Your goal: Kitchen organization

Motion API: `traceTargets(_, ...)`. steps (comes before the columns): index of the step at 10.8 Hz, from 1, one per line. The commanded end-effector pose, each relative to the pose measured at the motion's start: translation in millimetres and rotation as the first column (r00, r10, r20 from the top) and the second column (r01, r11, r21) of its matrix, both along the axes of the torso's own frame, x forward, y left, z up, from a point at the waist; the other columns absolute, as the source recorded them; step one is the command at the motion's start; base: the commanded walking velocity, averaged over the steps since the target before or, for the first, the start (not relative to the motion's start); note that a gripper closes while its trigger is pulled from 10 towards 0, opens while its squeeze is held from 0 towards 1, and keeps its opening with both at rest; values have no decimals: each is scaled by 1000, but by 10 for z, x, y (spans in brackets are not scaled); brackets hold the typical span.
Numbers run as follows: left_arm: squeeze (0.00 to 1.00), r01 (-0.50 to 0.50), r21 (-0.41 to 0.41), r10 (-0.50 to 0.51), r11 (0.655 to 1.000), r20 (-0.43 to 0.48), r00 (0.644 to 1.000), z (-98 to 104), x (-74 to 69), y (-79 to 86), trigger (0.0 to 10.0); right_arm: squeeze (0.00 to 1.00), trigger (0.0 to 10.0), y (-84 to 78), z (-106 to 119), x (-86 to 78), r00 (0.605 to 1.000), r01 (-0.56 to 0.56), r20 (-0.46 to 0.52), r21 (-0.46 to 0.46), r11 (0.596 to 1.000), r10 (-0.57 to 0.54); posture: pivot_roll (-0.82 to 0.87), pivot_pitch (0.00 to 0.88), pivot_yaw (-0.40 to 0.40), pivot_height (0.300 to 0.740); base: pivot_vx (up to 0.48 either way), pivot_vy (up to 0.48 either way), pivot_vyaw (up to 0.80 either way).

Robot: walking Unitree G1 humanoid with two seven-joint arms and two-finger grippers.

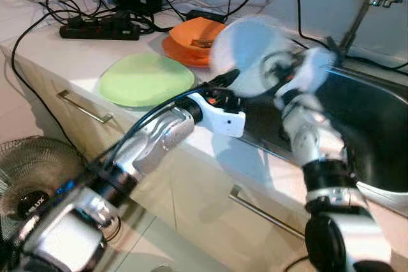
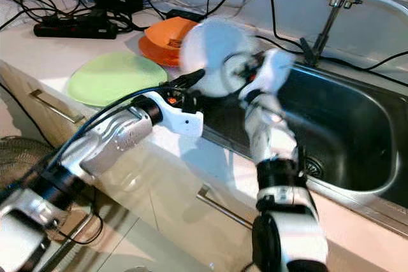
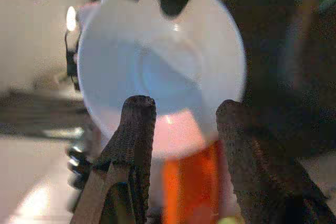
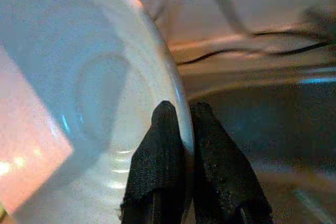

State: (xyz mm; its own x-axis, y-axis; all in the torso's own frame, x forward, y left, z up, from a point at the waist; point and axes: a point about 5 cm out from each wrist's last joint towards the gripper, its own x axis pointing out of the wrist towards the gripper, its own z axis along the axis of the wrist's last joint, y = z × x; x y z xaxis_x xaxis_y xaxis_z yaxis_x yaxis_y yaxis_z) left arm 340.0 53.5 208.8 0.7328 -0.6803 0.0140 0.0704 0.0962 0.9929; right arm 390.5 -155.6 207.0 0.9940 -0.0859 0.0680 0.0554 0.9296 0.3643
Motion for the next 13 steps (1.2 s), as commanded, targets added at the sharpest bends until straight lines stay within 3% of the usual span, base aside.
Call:
traceTargets(1, 0, -11, -78, 7, 997, -44, 999, 11, 7, 42, 10000, 0, 0, -128, 100, 5, 996, 80, 42, 7, 997, -80, 241, 22, -41, 740, 0, 0, 0)
traceTargets(2, 0, -57, -328, -29, 943, -251, 967, -57, 7, 51, 10000, 0, 0, -294, 53, -15, 982, 190, 17, -27, 982, -189, 239, 24, -41, 740, 0, 0, 0)
traceTargets(3, 0, -91, -436, -69, 895, -337, 939, -66, -27, 41, 10000, 0, 1451, -363, 12, -21, 972, 235, 1, -68, 970, -235, 242, 26, -42, 740, 0, 0, 0)
traceTargets(4, 0, -208, -627, -177, 751, -494, 851, -116, -69, 28, 10000, 0, 10000, -474, -62, -47, 950, 303, -5, -205, 930, -311, 240, 29, -41, 740, 0, 0, 0)
traceTargets(5, 0, -282, -704, -261, 652, -557, 788, -143, -109, 25, 10000, 0, 10000, -578, -134, -66, 933, 344, -20, -255, 904, -360, 241, 32, -44, 740, 0, 0, 0)
traceTargets(6, 0, -298, -719, -284, 628, -568, 772, -154, -128, 33, 10000, 0, 10000, -629, -186, -76, 923, 359, -37, -277, 892, -383, 243, 31, -46, 740, 0, 0, 0)
traceTargets(7, 0, -338, -720, -297, 606, -599, 743, -199, -156, 66, 10000, 0, 10000, -643, -283, -66, 919, 334, -64, -397, 855, -388, 247, 25, -46, 740, 0, 0, 0)
traceTargets(10, 0, -404, -679, -315, 614, -679, 663, -254, -226, 107, 10000, 0, 10000, -565, -446, -21, 936, 222, -115, -538, 813, -332, 254, 15, -48, 740, 0, 0, 0)
traceTargets(11, 0, -429, -647, -306, 630, -715, 628, -299, -248, 98, 10000, 0, 10000, -439, -546, 2, 956, 101, -170, -579, 809, -241, 259, 7, -49, 740, 0, 0, 0)
traceTargets(13, 0, -461, -616, -296, 639, -749, 592, -342, -276, 73, 10000, 0, 10000, -278, -702, 7, 953, -44, -268, -587, 808, -143, 265, 0, -50, 740, 0, 0, 0)
